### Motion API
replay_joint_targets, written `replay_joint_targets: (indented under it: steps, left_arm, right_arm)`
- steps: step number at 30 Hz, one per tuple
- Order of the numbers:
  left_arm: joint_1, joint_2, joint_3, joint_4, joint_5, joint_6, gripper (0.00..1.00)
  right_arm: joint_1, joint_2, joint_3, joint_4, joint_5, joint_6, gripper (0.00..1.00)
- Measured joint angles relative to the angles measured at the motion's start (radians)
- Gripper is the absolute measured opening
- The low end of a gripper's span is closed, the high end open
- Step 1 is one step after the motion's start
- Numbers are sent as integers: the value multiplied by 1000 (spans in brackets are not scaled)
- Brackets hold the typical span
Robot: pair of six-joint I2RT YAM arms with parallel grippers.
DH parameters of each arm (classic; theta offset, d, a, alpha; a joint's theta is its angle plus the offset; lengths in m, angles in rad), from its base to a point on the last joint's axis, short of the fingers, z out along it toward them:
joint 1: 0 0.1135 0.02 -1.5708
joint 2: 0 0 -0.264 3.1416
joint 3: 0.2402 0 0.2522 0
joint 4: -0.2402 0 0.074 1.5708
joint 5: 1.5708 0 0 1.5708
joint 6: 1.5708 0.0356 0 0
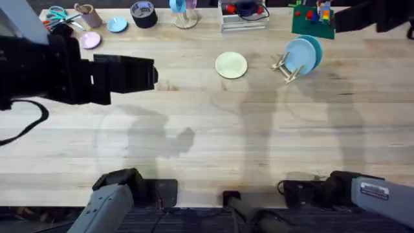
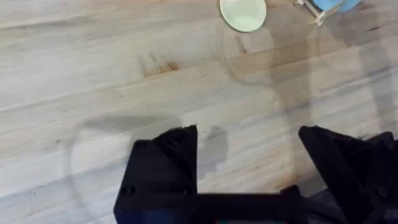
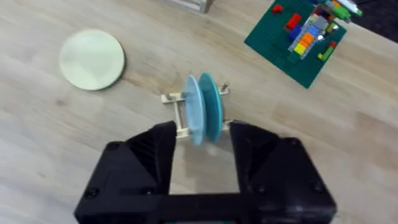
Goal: Pick up the plates from the table one by one and place each into a slot on the dish rack.
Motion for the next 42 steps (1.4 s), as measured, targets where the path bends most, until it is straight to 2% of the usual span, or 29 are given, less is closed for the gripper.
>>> replay_joint_targets:
  steps: [4,6,12,17,25,26,27,31,32,42]
  left_arm:
    - [0,0,0,4,0,0,993]
    - [0,0,0,3,0,0,993]
    - [0,0,0,-13,0,0,993]
    - [0,0,0,-13,0,0,993]
    - [0,0,0,-13,9,0,994]
    - [0,0,0,-14,16,-5,900]
    - [0,0,0,-15,22,-5,725]
    - [0,0,0,-24,36,-6,127]
    - [0,0,0,-28,42,-5,62]
    - [0,32,1,18,137,-10,40]
  right_arm:
    - [0,-85,0,-64,-7,99,671]
    - [0,-133,0,-111,-10,140,845]
    - [0,-243,2,-271,-15,238,983]
    - [0,-299,2,-337,-15,270,993]
    - [0,-334,2,-337,-15,283,994]
    - [0,-333,2,-337,-15,285,994]
    - [0,-333,2,-337,-15,288,994]
    - [0,-333,2,-337,-15,291,995]
    - [0,-333,2,-337,-15,291,995]
    - [0,-333,2,-337,-15,291,995]
